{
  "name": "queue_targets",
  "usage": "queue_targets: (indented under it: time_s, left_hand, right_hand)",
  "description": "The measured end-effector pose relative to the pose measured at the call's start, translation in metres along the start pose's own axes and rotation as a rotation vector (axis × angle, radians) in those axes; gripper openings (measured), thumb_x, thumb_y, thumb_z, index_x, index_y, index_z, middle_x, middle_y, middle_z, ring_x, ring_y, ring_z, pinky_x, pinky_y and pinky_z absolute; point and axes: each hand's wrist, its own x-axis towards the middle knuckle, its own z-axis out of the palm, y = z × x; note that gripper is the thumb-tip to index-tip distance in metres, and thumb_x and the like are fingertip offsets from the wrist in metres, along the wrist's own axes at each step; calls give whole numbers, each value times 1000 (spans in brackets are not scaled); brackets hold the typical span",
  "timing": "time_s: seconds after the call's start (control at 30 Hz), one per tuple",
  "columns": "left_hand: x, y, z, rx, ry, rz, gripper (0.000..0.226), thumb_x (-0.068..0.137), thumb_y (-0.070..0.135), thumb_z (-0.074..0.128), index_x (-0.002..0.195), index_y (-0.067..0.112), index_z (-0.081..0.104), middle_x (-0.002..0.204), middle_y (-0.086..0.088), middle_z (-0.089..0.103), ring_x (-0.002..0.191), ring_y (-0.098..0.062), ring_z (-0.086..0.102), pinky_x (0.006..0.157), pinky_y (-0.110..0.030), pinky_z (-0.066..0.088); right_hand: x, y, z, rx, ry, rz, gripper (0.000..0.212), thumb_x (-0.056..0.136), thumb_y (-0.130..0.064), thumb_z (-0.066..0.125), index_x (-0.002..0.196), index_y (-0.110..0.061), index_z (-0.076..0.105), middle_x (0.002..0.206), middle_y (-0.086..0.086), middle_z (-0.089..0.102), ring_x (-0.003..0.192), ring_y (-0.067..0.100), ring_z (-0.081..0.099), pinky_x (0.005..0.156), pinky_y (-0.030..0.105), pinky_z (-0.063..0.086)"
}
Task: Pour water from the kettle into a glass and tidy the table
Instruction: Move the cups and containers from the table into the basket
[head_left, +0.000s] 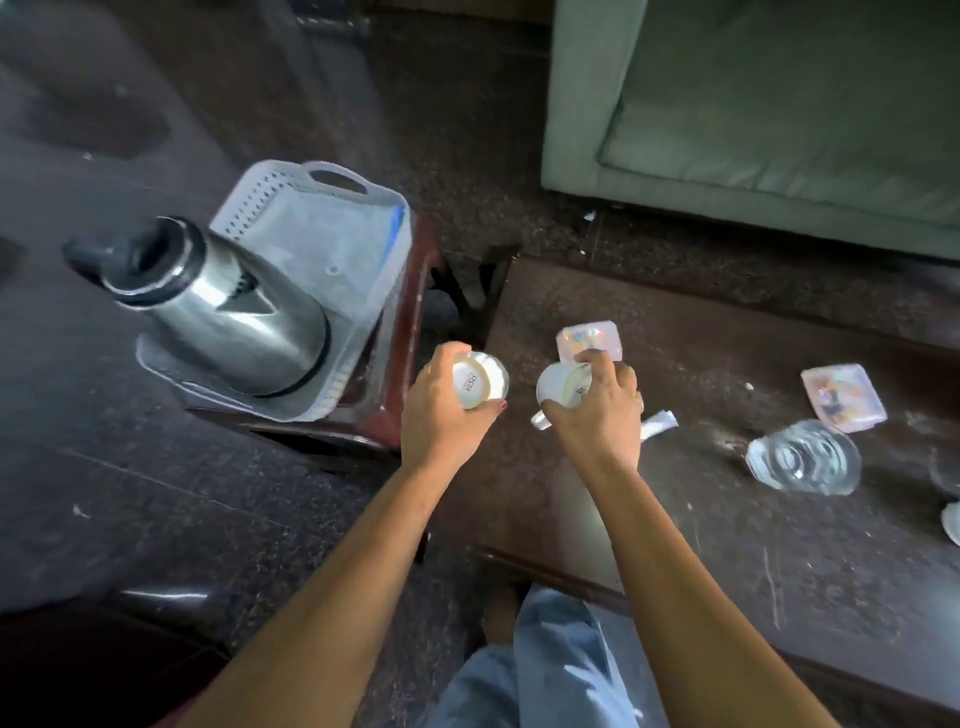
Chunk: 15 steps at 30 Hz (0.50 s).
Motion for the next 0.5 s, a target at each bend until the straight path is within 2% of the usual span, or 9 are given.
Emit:
queue_targets:
  time_s: [0.1, 0.2, 0.27, 0.4, 0.5]
  left_hand:
    - [36, 7, -29, -33, 129, 10, 62, 62, 32, 82, 113, 30, 48, 99, 11, 55, 88, -11, 53, 71, -25, 38]
    - [78, 14, -54, -25, 204, 2, 64, 62, 34, 81, 115, 29, 46, 97, 10, 52, 85, -11, 49, 70, -26, 36]
    - [107, 22, -68, 44, 198, -18, 65, 63, 34, 79, 117, 30, 43, 96, 7, 49, 85, -14, 48, 70, -27, 34]
    - [165, 37, -100, 204, 152, -34, 60, 65, 27, 76, 116, 28, 46, 106, -2, 57, 98, -25, 57, 71, -28, 35]
    - [199, 49, -135, 270, 96, -37, 63, 62, 27, 80, 116, 26, 48, 109, -5, 58, 97, -26, 58, 71, -29, 37]
  right_hand:
    - [20, -45, 1, 60, 1, -114, 57, 69, -24, 73, 119, -28, 44, 124, 4, 46, 108, 31, 48, 77, 34, 42]
    - [41, -84, 4, 92, -12, -202, 56, 69, -25, 73, 118, -28, 45, 122, 4, 46, 103, 31, 52, 86, 41, 47]
    - [58, -107, 8, 98, -29, -229, 57, 69, -25, 72, 119, -29, 44, 124, 3, 45, 104, 32, 51, 87, 41, 47]
    - [87, -145, 16, 130, -75, -295, 57, 69, -25, 71, 118, -31, 43, 126, 0, 43, 102, 30, 54, 83, 36, 47]
    - [102, -173, 21, 154, -130, -343, 58, 69, -24, 70, 120, -30, 43, 128, 0, 41, 103, 29, 54, 85, 36, 49]
